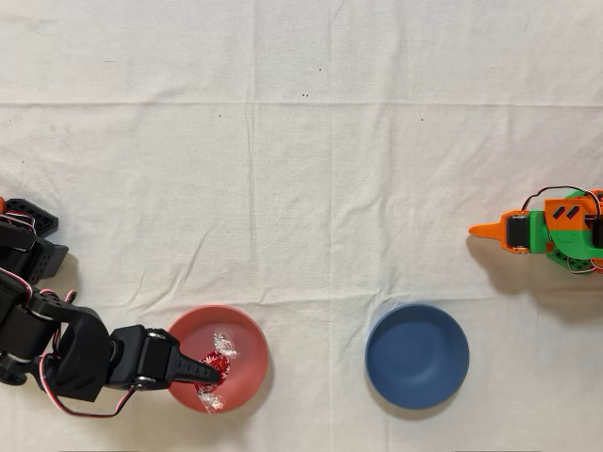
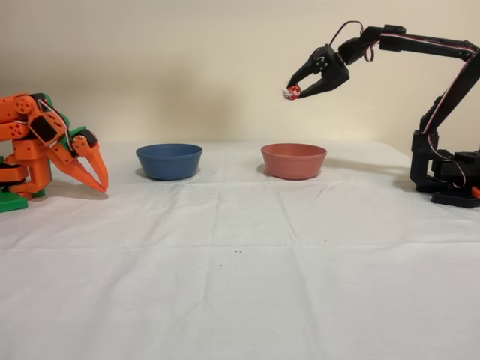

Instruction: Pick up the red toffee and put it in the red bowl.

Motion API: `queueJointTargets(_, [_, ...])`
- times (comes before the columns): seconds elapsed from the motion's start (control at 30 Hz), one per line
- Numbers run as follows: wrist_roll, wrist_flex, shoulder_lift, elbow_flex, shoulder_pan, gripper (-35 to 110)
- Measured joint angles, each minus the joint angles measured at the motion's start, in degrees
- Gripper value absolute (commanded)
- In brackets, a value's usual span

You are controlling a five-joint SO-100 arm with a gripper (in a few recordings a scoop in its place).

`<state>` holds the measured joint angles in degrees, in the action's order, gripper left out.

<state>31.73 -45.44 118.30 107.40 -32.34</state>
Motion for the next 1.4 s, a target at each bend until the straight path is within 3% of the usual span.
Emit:
queueJointTargets(0.67, [2.02,14.59,-5.1,13.1,-3.69,8])
queueJointTargets(1.03, [2.46,16.08,-6.15,13.62,-4.22,9])
queueJointTargets(1.4, [0.79,15.82,-7.12,13.62,-5.01,29])
